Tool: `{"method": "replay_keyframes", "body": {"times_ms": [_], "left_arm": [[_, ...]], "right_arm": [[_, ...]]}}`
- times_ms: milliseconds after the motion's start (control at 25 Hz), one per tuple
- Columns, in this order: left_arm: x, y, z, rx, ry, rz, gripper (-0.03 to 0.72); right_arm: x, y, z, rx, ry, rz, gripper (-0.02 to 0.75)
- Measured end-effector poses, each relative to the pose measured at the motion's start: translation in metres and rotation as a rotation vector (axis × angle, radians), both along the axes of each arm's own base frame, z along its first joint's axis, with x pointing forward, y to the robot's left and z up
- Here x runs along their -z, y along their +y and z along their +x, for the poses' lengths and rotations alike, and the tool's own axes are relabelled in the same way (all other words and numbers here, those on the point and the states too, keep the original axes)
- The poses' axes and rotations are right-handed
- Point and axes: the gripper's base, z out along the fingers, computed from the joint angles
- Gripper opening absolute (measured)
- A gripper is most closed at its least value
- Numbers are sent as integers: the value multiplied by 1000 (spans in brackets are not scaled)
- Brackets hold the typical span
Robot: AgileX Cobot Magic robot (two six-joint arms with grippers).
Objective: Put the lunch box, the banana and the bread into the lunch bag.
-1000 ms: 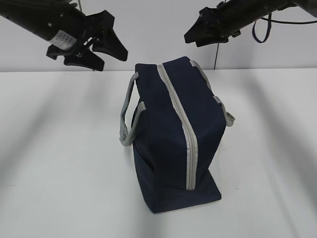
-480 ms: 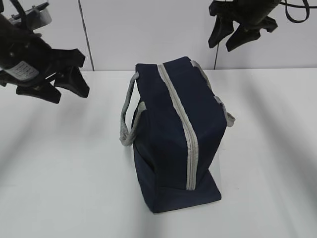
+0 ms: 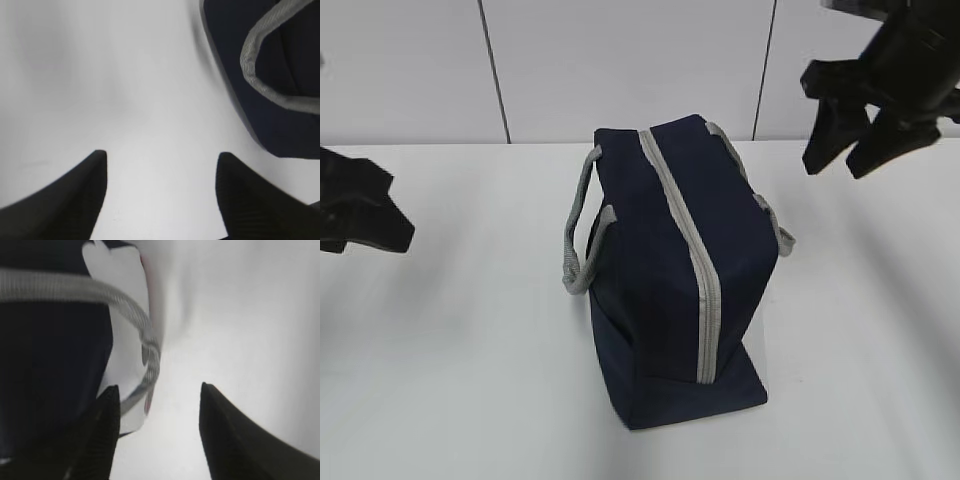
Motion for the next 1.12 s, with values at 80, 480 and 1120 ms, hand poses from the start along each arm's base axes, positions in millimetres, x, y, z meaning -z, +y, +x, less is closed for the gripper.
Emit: {"method": "replay_keyframes", "body": {"times_ms": [80,480,1120], "left_arm": [[-3,4,-14,4,-18,9,466],[-15,20,-70,25,-74,32,466],[21,52,-160,-53,-64,101,443]], "right_arm": [[-1,-2,-26,-3,-17,-21,380],[-6,-21,-148,14,-166,-39,380],[2,-57,-327,112,-509,-53,380]]}}
